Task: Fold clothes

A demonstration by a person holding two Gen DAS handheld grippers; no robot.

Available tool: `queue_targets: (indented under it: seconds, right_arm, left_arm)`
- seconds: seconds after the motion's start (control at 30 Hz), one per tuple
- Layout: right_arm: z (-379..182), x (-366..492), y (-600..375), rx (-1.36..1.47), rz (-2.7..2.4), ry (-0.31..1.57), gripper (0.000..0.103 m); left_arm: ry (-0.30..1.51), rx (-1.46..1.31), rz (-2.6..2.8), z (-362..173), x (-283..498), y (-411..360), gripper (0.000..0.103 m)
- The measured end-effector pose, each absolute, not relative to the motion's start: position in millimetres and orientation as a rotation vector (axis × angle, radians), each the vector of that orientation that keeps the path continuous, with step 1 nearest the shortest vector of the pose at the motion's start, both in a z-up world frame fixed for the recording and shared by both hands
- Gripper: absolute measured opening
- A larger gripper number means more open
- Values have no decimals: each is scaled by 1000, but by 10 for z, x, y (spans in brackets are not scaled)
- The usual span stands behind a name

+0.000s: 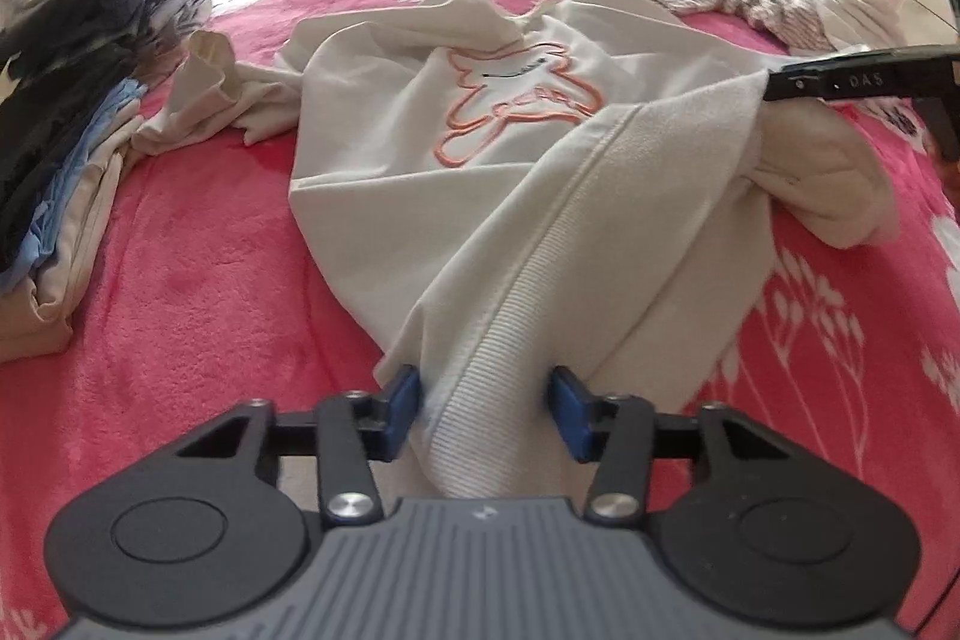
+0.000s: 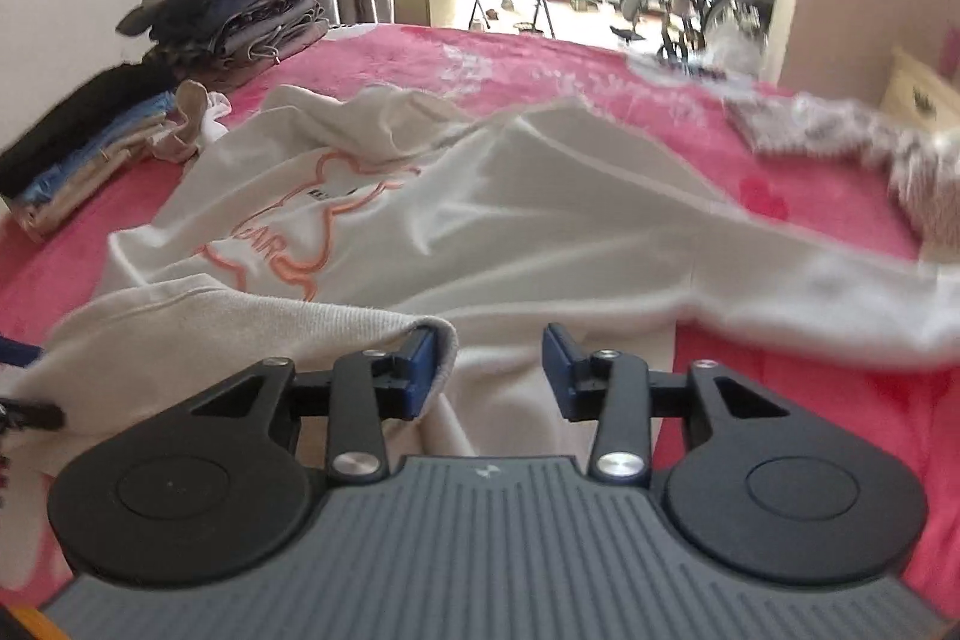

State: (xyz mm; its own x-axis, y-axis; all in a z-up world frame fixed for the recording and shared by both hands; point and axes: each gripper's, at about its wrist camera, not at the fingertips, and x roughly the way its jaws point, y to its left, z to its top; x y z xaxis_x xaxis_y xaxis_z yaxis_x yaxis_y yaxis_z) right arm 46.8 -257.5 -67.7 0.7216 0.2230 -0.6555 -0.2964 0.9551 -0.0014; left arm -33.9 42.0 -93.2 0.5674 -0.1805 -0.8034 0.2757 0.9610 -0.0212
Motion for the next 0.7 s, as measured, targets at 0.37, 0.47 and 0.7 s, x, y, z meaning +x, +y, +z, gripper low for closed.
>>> queue_targets:
  seconds: [0.37, 0.47, 0.7]
  right_arm:
    - [-791, 941, -3017, 80, 325, 863, 90]
    - [-536, 704, -3196, 164, 372, 816, 99]
    - [-349, -70, -3326, 435, 374, 812, 99]
  left_arm:
    - [953, 66, -211, -974, -131, 438, 33]
    - [958, 42, -205, -979, -104, 463, 33]
    - [948, 29, -197, -996, -110, 464, 33]
